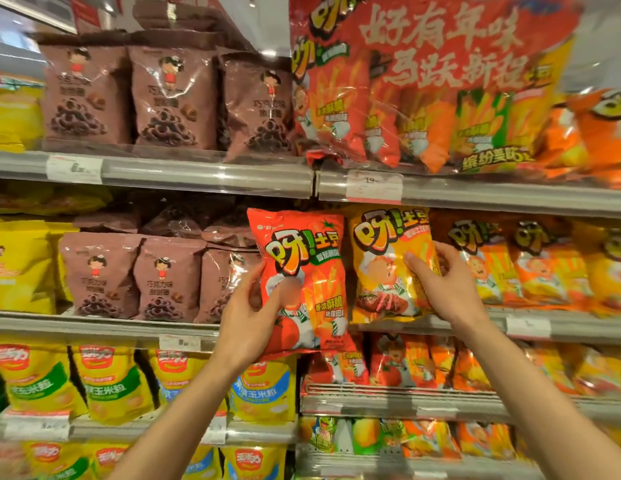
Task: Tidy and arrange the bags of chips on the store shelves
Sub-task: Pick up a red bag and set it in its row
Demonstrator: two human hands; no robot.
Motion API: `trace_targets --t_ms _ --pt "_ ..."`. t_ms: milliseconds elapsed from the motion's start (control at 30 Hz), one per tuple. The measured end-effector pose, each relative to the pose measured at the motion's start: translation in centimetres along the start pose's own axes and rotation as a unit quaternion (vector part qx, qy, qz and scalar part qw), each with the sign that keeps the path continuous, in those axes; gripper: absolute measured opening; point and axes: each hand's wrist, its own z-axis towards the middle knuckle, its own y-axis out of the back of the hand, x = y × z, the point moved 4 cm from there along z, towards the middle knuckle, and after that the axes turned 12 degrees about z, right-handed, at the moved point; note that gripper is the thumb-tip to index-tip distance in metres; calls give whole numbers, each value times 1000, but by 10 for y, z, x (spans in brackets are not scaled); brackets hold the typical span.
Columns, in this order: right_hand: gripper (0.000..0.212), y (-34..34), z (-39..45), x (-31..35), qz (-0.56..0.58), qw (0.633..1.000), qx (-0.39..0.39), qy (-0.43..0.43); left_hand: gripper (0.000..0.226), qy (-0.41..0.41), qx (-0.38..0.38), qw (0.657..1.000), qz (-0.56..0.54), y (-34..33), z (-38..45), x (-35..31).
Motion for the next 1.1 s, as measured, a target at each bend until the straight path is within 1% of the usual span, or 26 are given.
trace_targets --t_ms 33,167,233,333,433,533,633,667,800,900,967,1033,1100 --pt "64 12 -3 -2 -1 1000 -16 -3 64 -1 4 1000 4 -9 6 -1" --pt "82 43 -13 -14 -4 998 -67 -20 68 6 7 1000 23 -36 28 -12" --pt "80 51 -16 -18 -1 997 -77 -24 67 -1 4 1000 26 -45 39 -20" --pt "78 60 -19 -22 0 996 -83 -27 55 -2 -4 999 49 -53 57 -32" --pt "76 63 -18 -26 -1 997 -73 -29 56 -9 -15 998 55 -62 73 -38" --pt "78 61 -15 -29 -11 997 -75 -34 52 -8 -20 997 72 -73 81 -39" --pt "75 60 -11 -33 -5 996 -75 -38 42 -20 -31 995 95 -81 84 -41" --pt "74 60 -9 -34 -1 996 -75 -44 42 -16 -35 995 96 -83 86 -39" --pt "73 59 -8 -32 -1 996 -67 -52 49 -1 -50 991 127 -92 94 -27" --pt "72 59 -9 -30 0 997 -63 -53 52 7 -12 987 159 -102 88 -25" --pt "72 59 -9 -29 4 997 -62 -53 60 3 13 988 153 -102 82 -29" --pt "72 60 -9 -29 4 997 -60 -53 74 -32 33 987 151 -98 73 -29" --pt "72 61 -9 -30 2 997 -60 -55 89 -97 63 973 201 -97 63 -27"
